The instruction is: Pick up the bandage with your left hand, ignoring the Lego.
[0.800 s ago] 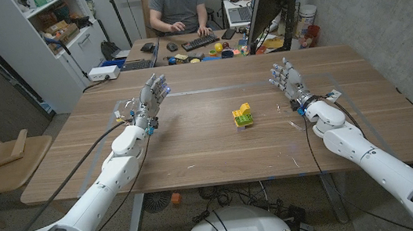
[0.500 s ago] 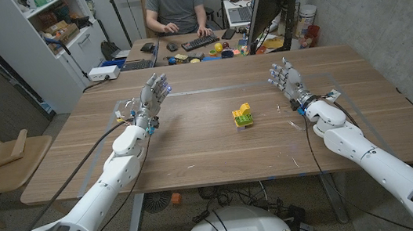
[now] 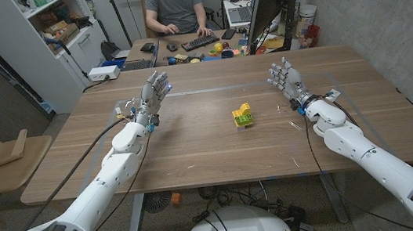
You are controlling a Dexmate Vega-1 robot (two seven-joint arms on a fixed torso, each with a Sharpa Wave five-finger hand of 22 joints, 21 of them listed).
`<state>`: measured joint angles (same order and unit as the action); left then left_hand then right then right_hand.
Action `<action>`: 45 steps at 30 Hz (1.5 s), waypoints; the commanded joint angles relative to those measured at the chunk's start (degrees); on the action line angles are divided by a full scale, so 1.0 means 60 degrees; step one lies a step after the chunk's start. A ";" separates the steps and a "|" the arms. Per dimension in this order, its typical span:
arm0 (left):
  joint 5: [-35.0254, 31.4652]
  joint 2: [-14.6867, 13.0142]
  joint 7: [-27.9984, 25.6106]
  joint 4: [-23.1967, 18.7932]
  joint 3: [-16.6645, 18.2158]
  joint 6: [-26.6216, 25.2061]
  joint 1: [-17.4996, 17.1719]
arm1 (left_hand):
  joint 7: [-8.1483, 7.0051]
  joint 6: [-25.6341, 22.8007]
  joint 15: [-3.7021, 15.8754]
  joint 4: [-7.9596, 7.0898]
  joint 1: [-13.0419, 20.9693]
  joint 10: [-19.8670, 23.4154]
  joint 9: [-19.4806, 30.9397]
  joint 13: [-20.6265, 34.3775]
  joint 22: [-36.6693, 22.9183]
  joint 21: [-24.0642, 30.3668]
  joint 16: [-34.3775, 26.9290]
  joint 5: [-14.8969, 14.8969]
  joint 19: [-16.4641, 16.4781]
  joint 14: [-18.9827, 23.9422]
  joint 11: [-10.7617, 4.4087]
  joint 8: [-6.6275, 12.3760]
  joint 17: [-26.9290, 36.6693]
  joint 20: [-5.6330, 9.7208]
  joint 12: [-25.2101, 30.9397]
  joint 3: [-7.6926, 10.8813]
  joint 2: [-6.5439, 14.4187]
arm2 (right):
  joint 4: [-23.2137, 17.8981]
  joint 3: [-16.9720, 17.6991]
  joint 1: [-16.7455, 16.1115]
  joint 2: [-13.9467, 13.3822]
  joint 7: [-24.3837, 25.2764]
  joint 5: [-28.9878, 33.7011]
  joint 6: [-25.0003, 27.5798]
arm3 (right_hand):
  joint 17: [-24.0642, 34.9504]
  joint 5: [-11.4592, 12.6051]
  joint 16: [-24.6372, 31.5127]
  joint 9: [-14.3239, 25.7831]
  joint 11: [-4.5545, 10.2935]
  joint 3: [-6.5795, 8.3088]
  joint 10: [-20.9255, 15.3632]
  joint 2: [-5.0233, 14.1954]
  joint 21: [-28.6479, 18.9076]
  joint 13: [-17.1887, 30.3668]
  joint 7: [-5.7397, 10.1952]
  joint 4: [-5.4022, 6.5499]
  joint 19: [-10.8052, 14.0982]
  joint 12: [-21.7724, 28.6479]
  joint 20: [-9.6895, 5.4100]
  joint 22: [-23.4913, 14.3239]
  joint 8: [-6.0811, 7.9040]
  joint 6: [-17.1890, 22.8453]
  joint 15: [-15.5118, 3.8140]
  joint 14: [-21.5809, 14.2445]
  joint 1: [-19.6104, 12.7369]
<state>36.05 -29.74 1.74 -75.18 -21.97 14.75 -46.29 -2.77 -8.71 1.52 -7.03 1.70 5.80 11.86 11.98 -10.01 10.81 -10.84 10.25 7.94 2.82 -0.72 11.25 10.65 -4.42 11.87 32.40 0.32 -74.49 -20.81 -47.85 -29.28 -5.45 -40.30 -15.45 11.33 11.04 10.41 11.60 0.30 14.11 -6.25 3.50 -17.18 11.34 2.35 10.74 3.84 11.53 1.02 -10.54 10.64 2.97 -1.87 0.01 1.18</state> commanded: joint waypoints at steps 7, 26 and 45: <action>-0.1750 -0.2186 -0.1713 -0.3110 -0.0545 -0.3945 -0.0057 | 0.0056 0.0026 -0.0034 0.0046 0.0078 -0.0004 0.0004 0.0033 -0.0031 0.0027 -0.0025 0.0054 -0.0001 -0.0041 0.0054 0.0028 0.0038 -0.0088 0.0032 -0.0051 0.0015 | 0.0396 -0.0028 0.0186 0.0107 -0.0066 -0.0012 0.0011 | 0.0040 0.0079 0.0089 0.0030 -0.0045 -0.0113 0.0002 0.0297 0.0030 0.0012 -0.0033 0.0006 -0.0002 0.0065 -0.0030 -0.0036 0.0081 0.0047 -0.0103 0.0055 -0.0042; -0.3622 -0.4242 -0.1227 -0.5273 -0.0994 -0.6261 0.0001 | -0.0088 0.0036 0.0120 0.0743 0.0602 -0.0092 -0.0041 0.0021 -0.0009 -0.0015 0.0011 0.0069 -0.0156 -0.0259 -0.0199 0.0110 0.0005 -0.0099 0.0011 -0.0268 -0.0749 | 0.0615 -0.0174 0.0376 0.0171 -0.0083 0.0207 -0.0019 | 0.0038 0.0089 0.0103 0.0027 -0.0029 -0.0199 0.0013 0.0359 0.0058 0.0009 -0.0061 0.0004 0.0017 0.0074 -0.0062 -0.0037 0.0085 0.0024 -0.0110 0.0071 -0.0053; -0.4990 -0.5927 -0.0207 -0.6512 -0.1092 -0.7301 -0.0267 | -0.0451 -0.0075 0.0210 0.1179 0.0780 0.0004 -0.0056 0.0021 -0.0014 0.0028 -0.0045 0.0130 -0.0115 -0.0248 -0.0435 0.0171 0.0010 -0.0117 0.0066 -0.0615 -0.1505 | 0.0614 -0.0296 0.0403 0.0167 -0.0014 0.0355 0.0088 | 0.0035 0.0099 0.0109 0.0024 -0.0022 -0.0290 0.0038 0.0420 0.0100 0.0006 -0.0081 -0.0001 0.0012 0.0077 -0.0070 -0.0037 0.0089 -0.0007 -0.0127 0.0098 -0.0065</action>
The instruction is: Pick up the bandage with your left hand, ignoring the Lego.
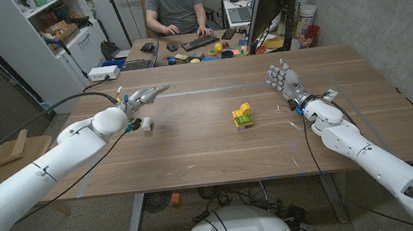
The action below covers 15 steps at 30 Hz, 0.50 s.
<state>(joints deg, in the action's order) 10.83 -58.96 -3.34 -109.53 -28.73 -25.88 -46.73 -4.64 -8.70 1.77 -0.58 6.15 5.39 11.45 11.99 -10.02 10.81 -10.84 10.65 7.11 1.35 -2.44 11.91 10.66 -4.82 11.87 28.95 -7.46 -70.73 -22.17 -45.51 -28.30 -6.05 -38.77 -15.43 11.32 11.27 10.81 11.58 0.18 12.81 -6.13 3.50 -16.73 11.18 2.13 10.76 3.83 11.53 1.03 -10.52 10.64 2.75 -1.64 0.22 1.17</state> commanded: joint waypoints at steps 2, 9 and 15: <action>-0.0837 -0.1256 0.0768 -0.0925 0.0106 -0.0581 -0.0256 | -0.0226 -0.0091 0.0173 0.0147 0.0058 0.0110 0.0013 0.0021 -0.0015 0.0041 -0.0062 0.0080 0.0057 0.0030 -0.0170 0.0065 0.0011 -0.0064 0.0083 -0.0077 -0.0265 | 0.0016 -0.0075 0.0008 0.0009 0.0079 0.0126 0.0035 | 0.0037 0.0062 0.0045 0.0026 -0.0004 -0.0081 0.0026 0.0426 0.0028 0.0031 -0.0047 -0.0004 0.0012 0.0075 -0.0070 -0.0040 0.0090 0.0030 -0.0168 0.0064 -0.0065; -0.1459 -0.1724 0.0929 -0.1445 0.0087 -0.1074 -0.0404 | -0.0539 -0.0981 0.0436 0.0709 0.0617 0.0894 0.0102 0.0149 -0.0041 0.0103 -0.0262 0.0280 0.0260 0.0597 -0.0562 0.0475 0.0054 -0.0178 0.0409 -0.0228 -0.0341 | -0.0049 -0.0078 -0.0038 -0.0008 0.0125 0.0136 0.0062 | 0.0035 0.0065 0.0049 0.0025 -0.0003 -0.0112 0.0026 0.0442 0.0044 0.0030 -0.0049 -0.0006 0.0006 0.0080 -0.0065 -0.0040 0.0092 0.0023 -0.0162 0.0066 -0.0069; -0.1773 -0.1990 0.1239 -0.1766 0.0096 -0.1465 -0.0470 | -0.0656 -0.0965 0.0628 0.1001 0.0953 0.1195 0.0190 0.0274 -0.0061 0.0187 -0.0442 0.0354 0.0543 0.1083 -0.0810 0.0521 0.0127 -0.0223 0.0551 -0.0268 -0.0328 | -0.0094 -0.0107 -0.0053 -0.0008 0.0143 0.0156 0.0097 | 0.0034 0.0066 0.0050 0.0025 0.0001 -0.0131 0.0034 0.0452 0.0053 0.0029 -0.0055 -0.0007 0.0004 0.0079 -0.0067 -0.0040 0.0095 0.0024 -0.0167 0.0071 -0.0071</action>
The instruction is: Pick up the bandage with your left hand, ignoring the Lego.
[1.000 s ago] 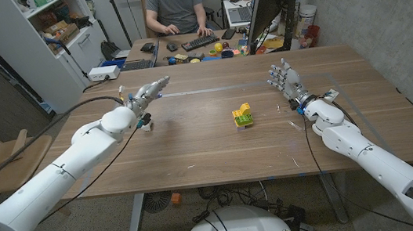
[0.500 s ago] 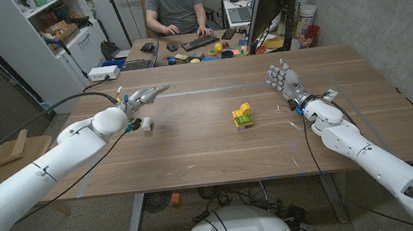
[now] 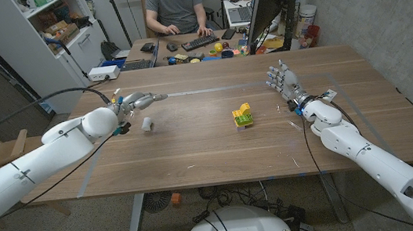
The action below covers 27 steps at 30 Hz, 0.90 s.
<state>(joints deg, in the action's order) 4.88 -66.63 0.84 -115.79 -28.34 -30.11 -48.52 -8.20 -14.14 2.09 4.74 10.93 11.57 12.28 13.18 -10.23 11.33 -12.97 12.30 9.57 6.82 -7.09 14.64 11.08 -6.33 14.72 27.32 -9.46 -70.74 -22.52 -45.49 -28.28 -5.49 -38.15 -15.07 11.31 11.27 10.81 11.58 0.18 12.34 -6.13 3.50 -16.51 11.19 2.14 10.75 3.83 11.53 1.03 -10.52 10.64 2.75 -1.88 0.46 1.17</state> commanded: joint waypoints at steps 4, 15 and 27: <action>-0.0669 -0.0937 0.0552 -0.0868 0.0246 -0.0952 -0.0420 | -0.0044 -0.0054 0.0562 0.0169 0.0219 0.0138 0.0064 0.0095 -0.0028 0.0093 -0.0079 0.0089 0.0128 0.0157 -0.0047 0.0079 0.0067 0.0024 0.0067 -0.0004 -0.0008 | -0.0158 -0.0037 -0.0098 -0.0037 0.0082 0.0038 0.0079 | 0.0035 0.0068 0.0051 0.0025 0.0007 -0.0069 0.0046 0.0461 0.0022 0.0028 -0.0054 -0.0008 0.0007 0.0077 -0.0062 -0.0040 0.0098 0.0024 -0.0130 0.0035 -0.0073; -0.1419 -0.1325 0.0956 -0.0994 -0.0009 -0.1368 -0.0594 | -0.0149 0.0232 0.0629 0.0402 0.0456 0.0041 0.0119 0.0187 -0.0046 0.0152 -0.0157 0.0140 0.0343 0.0356 -0.0145 0.0026 0.0127 -0.0078 0.0039 -0.0103 -0.0119 | -0.0309 -0.0073 -0.0161 -0.0117 0.0128 0.0111 0.0136 | 0.0032 0.0071 0.0054 0.0024 0.0012 -0.0109 0.0049 0.0479 0.0034 0.0027 -0.0059 -0.0011 0.0022 0.0082 -0.0075 -0.0040 0.0096 0.0006 -0.0129 0.0041 -0.0078; -0.1887 -0.1256 0.0852 -0.0716 -0.0043 -0.1376 -0.0771 | -0.0223 0.0185 0.0740 0.0484 0.0443 0.0225 0.0169 0.0282 -0.0066 0.0188 -0.0245 0.0206 0.0516 0.0573 -0.0306 0.0095 0.0206 -0.0060 0.0126 -0.0332 -0.0151 | -0.0577 -0.0048 -0.0310 -0.0233 0.0257 0.0147 0.0195 | 0.0030 0.0075 0.0044 0.0022 -0.0002 -0.0150 0.0056 0.0501 0.0052 0.0025 -0.0063 -0.0014 0.0029 0.0086 -0.0080 -0.0040 0.0098 -0.0004 -0.0142 0.0081 -0.0084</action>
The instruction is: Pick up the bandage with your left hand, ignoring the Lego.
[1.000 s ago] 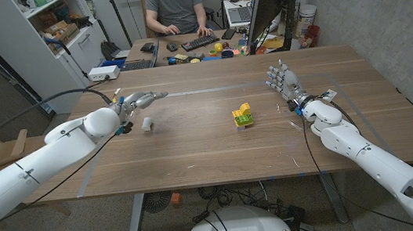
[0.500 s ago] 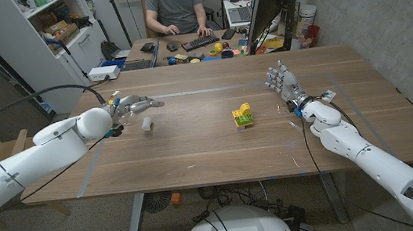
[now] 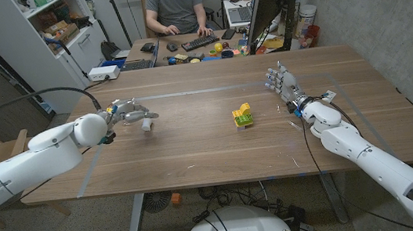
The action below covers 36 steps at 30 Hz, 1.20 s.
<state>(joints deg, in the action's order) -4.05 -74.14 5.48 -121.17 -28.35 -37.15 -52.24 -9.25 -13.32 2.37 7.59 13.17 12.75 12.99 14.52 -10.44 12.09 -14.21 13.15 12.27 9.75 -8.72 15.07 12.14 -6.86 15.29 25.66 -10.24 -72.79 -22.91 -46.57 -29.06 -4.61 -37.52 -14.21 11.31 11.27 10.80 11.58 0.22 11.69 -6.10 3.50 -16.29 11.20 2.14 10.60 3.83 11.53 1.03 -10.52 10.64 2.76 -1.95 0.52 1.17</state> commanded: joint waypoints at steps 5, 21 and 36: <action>-0.1040 0.0108 0.0214 0.0307 -0.0372 -0.0324 0.0087 | -0.0079 0.0111 0.0715 0.0083 0.0204 -0.0058 0.0063 0.0085 -0.0035 0.0044 -0.0031 0.0108 0.0049 0.0092 -0.0010 0.0021 0.0041 0.0047 -0.0001 -0.0067 0.0011 | -0.0311 0.0029 -0.0166 -0.0126 0.0159 0.0017 0.0124 | 0.0029 0.0076 0.0043 0.0022 -0.0015 -0.0060 0.0054 0.0510 0.0024 0.0023 -0.0060 0.0011 0.0029 0.0087 -0.0066 -0.0040 0.0098 -0.0013 -0.0137 0.0082 -0.0087; -0.1551 0.1309 0.0558 0.1808 -0.0837 0.1012 0.0911 | -0.0229 -0.0022 0.0922 0.0180 0.0559 0.0199 0.0111 0.0194 -0.0062 0.0097 -0.0134 0.0271 0.0280 0.0437 -0.0190 0.0166 0.0125 0.0269 0.0118 -0.0161 0.0129 | -0.0365 0.0084 -0.0222 -0.0136 0.0353 0.0032 0.0141 | 0.0026 0.0082 0.0045 0.0020 -0.0018 -0.0122 0.0091 0.0534 0.0044 0.0021 -0.0069 0.0006 0.0055 0.0082 -0.0045 -0.0040 0.0101 -0.0028 -0.0131 0.0103 -0.0094; -0.2141 0.1925 0.0904 0.2450 -0.1287 0.1220 0.1362 | -0.0409 -0.0511 0.1075 0.0230 0.1069 0.0676 0.0157 0.0336 -0.0091 0.0112 -0.0219 0.0438 0.0393 0.0735 -0.0384 0.0469 0.0242 0.0306 0.0333 -0.0092 0.0398 | 0.0054 0.0064 0.0023 0.0024 0.0243 -0.0002 0.0083 | 0.0023 0.0087 0.0051 0.0019 -0.0005 -0.0174 0.0104 0.0555 0.0063 0.0020 -0.0070 0.0002 0.0074 0.0084 -0.0032 -0.0039 0.0106 -0.0033 -0.0127 0.0105 -0.0102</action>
<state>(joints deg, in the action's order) -14.56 -65.32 9.40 -109.40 -34.16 -30.87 -46.13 -11.68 -15.58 2.27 8.62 18.53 16.27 13.73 16.23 -10.82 12.47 -15.27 15.31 14.13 13.56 -10.96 17.24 13.30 -5.00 16.80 24.63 -7.89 -74.19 -22.37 -47.47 -29.61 -2.53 -37.38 -13.32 11.31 11.27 10.80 11.58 -0.11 10.88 -5.60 3.50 -16.07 11.20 1.83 10.72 3.83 11.53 1.03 -10.51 10.92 2.45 -1.74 0.73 1.17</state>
